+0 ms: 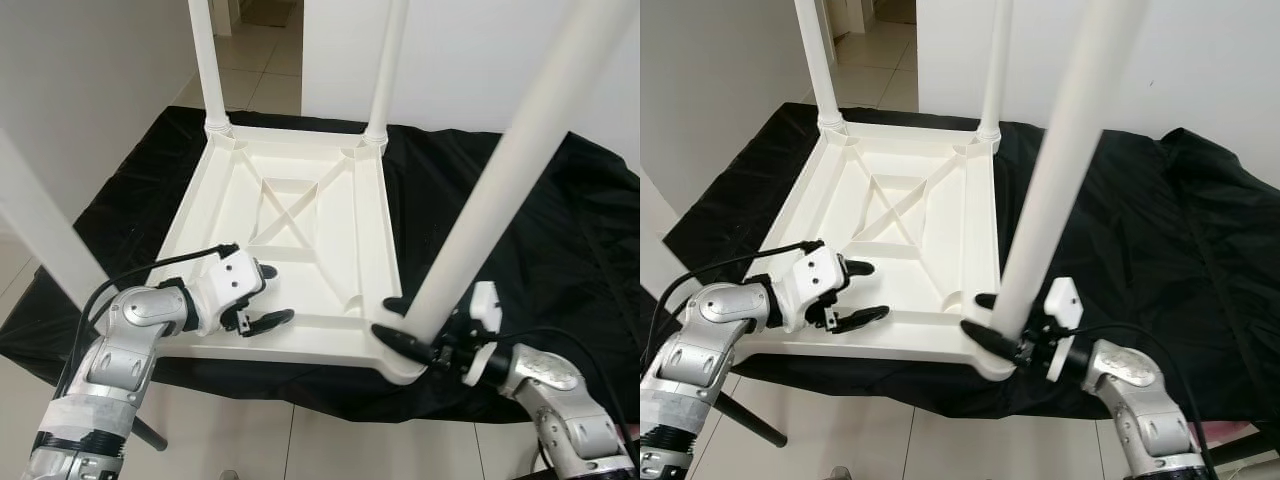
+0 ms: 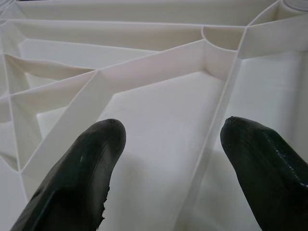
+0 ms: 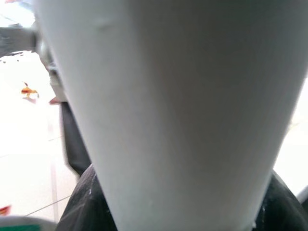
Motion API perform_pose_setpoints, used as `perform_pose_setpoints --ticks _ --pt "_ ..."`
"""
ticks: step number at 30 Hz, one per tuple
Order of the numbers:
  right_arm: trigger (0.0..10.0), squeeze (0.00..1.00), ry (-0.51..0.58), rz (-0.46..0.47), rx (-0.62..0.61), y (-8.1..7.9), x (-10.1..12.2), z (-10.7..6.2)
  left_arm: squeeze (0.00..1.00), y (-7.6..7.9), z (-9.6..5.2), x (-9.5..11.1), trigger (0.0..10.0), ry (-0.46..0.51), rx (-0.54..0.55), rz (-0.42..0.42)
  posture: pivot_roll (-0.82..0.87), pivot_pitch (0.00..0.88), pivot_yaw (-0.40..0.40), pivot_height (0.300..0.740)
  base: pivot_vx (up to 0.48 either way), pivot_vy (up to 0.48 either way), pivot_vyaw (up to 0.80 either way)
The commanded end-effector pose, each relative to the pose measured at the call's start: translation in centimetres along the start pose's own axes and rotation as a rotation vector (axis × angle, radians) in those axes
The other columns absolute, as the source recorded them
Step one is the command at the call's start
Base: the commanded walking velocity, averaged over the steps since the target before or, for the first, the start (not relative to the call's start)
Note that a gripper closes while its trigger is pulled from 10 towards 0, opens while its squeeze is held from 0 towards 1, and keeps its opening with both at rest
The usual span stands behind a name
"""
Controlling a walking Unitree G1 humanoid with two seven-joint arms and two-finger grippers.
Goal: Building children table
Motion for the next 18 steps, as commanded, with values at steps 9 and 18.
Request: perform_pose_setpoints --ticks 9,18 --pt "0.0 0.0 -0.052 -0.009 -0.359 3.8 -1.7 -3.3 0.0 -1.4 0.7 0.5 10.0 0.009 0.16 0.015 -0.03 0.0 -0.003 0.74 0.0 0.0 0.0" --pt "0.0 0.0 -0.028 0.002 -0.656 6.5 -2.4 -4.4 0.0 -1.0 2.0 1.2 10.0 0.036 0.126 0.002 -0.07 0.0 0.031 0.74 0.0 0.0 0.0"
Point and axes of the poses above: a point about 5 cm out from each wrist's last joint towards the gripper, its own z axis pointing out of the wrist towards the gripper, its own x axis along the axis of the wrist's last joint, y = z × x, the point moved 4 cm from there along z, pointing out of the wrist towards the gripper, and after that the axes turned 2 degrees about z, right-handed, at the moved point
